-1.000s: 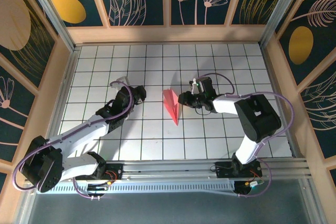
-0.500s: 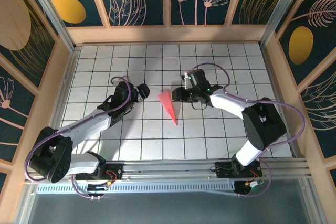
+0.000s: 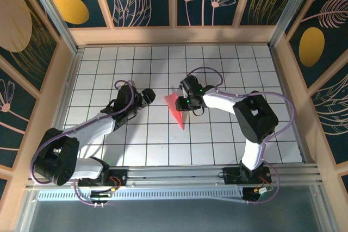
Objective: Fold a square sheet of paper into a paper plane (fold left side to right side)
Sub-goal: Pick up the paper plane at the center of the table.
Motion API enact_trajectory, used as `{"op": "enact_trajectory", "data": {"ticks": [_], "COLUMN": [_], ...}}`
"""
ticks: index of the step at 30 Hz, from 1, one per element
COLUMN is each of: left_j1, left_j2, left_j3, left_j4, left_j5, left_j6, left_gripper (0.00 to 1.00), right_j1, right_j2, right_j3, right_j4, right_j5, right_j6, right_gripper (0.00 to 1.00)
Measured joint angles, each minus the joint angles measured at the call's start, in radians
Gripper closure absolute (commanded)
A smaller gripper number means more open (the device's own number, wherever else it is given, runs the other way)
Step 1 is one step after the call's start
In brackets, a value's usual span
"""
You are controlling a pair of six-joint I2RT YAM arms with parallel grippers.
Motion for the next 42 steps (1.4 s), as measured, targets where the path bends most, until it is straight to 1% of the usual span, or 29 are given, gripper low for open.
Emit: {"op": "enact_trajectory", "data": {"ticks": [3,6,8,10,13,16,24,27,34,42], "left_j1": [0.005,0.005,0.005,0.005,0.005,0.001,-0.039,-0.064,-0.100,-0.103], "left_j2": [0.020,0.083,0.140,0.208,0.293,0.349,0.421,0.463,0.544,0.594], "left_j3": [0.001,0.022,0.048,0.083,0.127,0.157,0.245,0.288,0.353,0.403], "left_j4": [0.005,0.008,0.016,0.038,0.070,0.094,0.105,0.101,0.079,0.072], "left_j5": [0.020,0.062,0.106,0.165,0.248,0.308,0.381,0.393,0.407,0.415], "left_j6": [0.001,0.008,0.017,0.027,0.034,0.034,0.042,0.050,0.065,0.069], "left_gripper": [0.19,0.28,0.35,0.39,0.39,0.39,0.37,0.37,0.46,0.46], "right_j1": [-0.015,-0.037,-0.050,-0.061,-0.071,-0.077,-0.079,-0.079,-0.079,-0.080], "right_j2": [0.000,-0.006,-0.012,-0.018,-0.021,-0.025,-0.032,-0.032,-0.032,-0.036], "right_j3": [-0.001,-0.016,-0.032,-0.047,-0.061,-0.072,-0.074,-0.074,-0.074,-0.074], "right_j4": [-0.006,-0.004,-0.004,-0.003,-0.002,0.003,0.012,0.016,0.016,0.019], "right_j5": [0.020,0.028,0.029,0.029,0.025,0.018,0.001,-0.002,-0.009,-0.021], "right_j6": [-0.001,0.001,0.001,0.001,0.002,0.005,0.005,0.005,0.005,0.005], "right_gripper": [0.71,0.71,0.71,0.72,0.72,0.72,0.71,0.71,0.71,0.68]}}
